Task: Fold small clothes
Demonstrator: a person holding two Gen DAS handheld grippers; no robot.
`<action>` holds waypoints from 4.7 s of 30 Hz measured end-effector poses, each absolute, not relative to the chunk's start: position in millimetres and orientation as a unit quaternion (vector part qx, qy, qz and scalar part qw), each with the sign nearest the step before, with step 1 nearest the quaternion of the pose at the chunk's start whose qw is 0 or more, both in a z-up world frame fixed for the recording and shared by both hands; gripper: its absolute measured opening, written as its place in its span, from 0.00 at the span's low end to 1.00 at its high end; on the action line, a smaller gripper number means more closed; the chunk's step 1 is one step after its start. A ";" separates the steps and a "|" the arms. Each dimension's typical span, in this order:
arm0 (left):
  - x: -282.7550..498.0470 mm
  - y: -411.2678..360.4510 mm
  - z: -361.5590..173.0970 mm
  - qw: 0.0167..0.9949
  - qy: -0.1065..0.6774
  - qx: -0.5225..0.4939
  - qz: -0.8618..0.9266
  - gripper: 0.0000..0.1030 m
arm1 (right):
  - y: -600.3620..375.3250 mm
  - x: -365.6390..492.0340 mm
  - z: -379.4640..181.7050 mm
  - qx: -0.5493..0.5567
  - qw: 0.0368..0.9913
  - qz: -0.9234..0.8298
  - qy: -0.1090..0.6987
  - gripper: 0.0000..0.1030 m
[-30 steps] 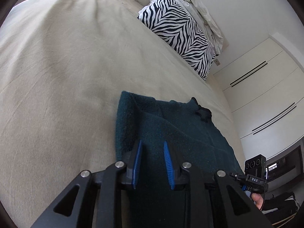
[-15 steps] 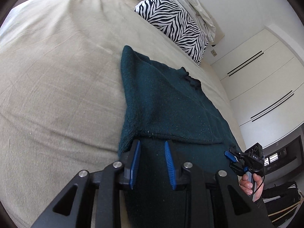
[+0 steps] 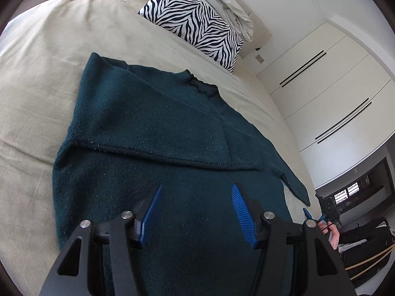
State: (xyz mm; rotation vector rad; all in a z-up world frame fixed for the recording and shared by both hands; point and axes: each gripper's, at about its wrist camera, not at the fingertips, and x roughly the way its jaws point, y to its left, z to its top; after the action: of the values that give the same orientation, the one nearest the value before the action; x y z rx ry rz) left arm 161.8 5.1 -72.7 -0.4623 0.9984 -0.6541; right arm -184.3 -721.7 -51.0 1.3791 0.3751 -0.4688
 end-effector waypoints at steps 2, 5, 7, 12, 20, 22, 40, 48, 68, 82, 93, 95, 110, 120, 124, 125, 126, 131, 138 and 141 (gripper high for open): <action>162.6 -2.5 -78.9 0.794 0.476 -0.221 -0.307 0.58 | -740.8 -188.4 -53.3 0.628 0.725 -0.233 0.160 0.68; 162.9 -12.9 -86.4 0.786 0.487 -0.227 -0.305 0.58 | -778.8 -188.1 -60.7 0.633 0.714 -0.249 0.165 0.57; 164.3 -16.4 -89.7 0.780 0.492 -0.235 -0.306 0.58 | -789.4 -174.8 -60.5 0.617 0.721 -0.258 0.183 0.53; 166.4 -22.9 -91.1 0.774 0.497 -0.243 -0.308 0.58 | -797.6 -136.0 -45.0 0.563 0.738 -0.294 0.226 0.11; 174.3 -33.2 -89.9 0.758 0.499 -0.275 -0.317 0.58 | -634.5 -6.6 66.9 0.255 0.886 -0.200 0.331 0.07; 175.7 -36.7 -88.4 0.752 0.496 -0.288 -0.325 0.58 | -561.9 27.7 80.1 0.145 0.909 -0.154 0.359 0.07; 191.3 -104.9 -108.0 0.653 0.538 -0.382 -0.372 0.89 | -291.9 13.1 -13.3 -0.056 0.900 0.049 0.430 0.78; 199.8 -152.8 -119.4 0.649 0.581 -0.325 -0.368 0.19 | -366.8 -23.7 -4.9 0.190 0.874 0.066 0.442 0.78; 225.9 -68.6 -0.5 0.814 0.448 -0.173 -0.328 0.08 | -459.9 -35.8 -43.2 0.461 0.794 0.066 0.391 0.78; 266.8 -36.5 -82.5 0.820 0.474 -0.172 -0.271 0.08 | -496.8 27.6 -66.5 0.611 0.708 0.055 0.350 0.78; 252.0 -37.4 -87.4 0.831 0.442 -0.188 -0.280 0.11 | -556.5 27.6 -79.1 0.695 0.694 0.030 0.187 0.71; 253.2 -37.6 -89.0 0.831 0.443 -0.191 -0.277 0.11 | -554.7 29.3 -80.6 0.682 0.704 0.028 0.196 0.67; 261.0 -43.2 -52.2 0.854 0.391 -0.172 -0.298 0.11 | -526.9 99.2 -69.5 0.647 0.717 0.054 0.256 0.73; 272.7 -34.5 -81.7 0.836 0.427 -0.201 -0.279 0.08 | -536.2 84.4 -78.2 0.648 0.735 0.058 0.191 0.71; 263.0 -33.4 -90.4 0.830 0.441 -0.204 -0.272 0.39 | -528.0 75.1 -77.0 0.631 0.747 0.068 0.201 0.71; 262.4 -33.4 -89.2 0.830 0.442 -0.206 -0.271 0.51 | -526.0 72.4 -76.4 0.624 0.750 0.068 0.209 0.71; 261.0 -35.3 -87.0 0.833 0.440 -0.203 -0.267 0.66 | -524.0 70.2 -74.8 0.616 0.755 0.066 0.217 0.71; 264.9 -67.2 -85.3 0.835 0.466 -0.127 -0.263 0.71 | -517.5 57.3 -70.6 0.601 0.765 0.067 0.222 0.72; 271.6 -77.4 -83.4 0.838 0.483 -0.094 -0.236 0.18 | -519.1 55.1 -75.7 0.606 0.760 0.068 0.226 0.71; 269.2 -78.6 -74.6 0.846 0.471 -0.076 -0.239 0.12 | -518.4 53.9 -74.6 0.605 0.761 0.068 0.225 0.71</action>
State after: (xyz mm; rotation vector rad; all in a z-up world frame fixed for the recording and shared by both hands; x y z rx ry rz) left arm 269.2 -78.6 -74.6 -0.1603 0.9946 -0.5033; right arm 53.9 -518.4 -74.6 1.3164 0.4896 0.1480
